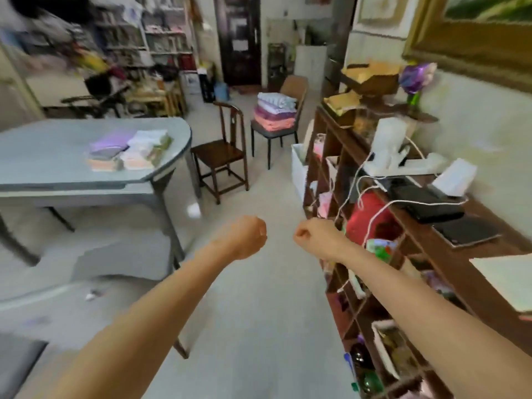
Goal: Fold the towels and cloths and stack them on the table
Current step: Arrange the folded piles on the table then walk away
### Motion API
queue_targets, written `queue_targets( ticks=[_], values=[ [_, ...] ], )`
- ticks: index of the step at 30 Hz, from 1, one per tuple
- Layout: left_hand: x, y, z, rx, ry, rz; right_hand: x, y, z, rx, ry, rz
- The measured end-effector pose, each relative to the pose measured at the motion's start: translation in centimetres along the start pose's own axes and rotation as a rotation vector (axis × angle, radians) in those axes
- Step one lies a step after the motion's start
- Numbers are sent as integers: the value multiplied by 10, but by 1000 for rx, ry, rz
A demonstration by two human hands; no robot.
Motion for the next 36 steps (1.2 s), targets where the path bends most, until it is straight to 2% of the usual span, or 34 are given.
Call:
queue_targets(
  ticks=[5, 9, 15, 21, 27, 36],
  values=[
    [34, 13, -209, 281, 121, -18, -43, -154, -143, 162, 16, -135],
    [65, 6, -328, 429, 211, -5, -56, -252, -217, 194, 2, -180],
    [91, -47, -445, 504, 343, 2, -56, -375, -263, 234, -26, -217],
    [126, -114, -554, 593, 531, 140, -41, -532, -320, 334, -39, -269],
    [172, -160, -642, 716, 825, 329, -12, -670, -383, 379, -3, -359],
    [181, -223, -813, 910, 1368, 606, -33, -841, -499, 451, -42, -458]
  ],
)
Point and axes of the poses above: each hand's wrist, its own y-axis away from the middle knuckle, its own x-axis out of the back of the hand, z = x × y, the point moved 7 cm from there along -y, towards the middle knuckle, and after that the axes turned 14 degrees about -z, right-handed, at the moved point
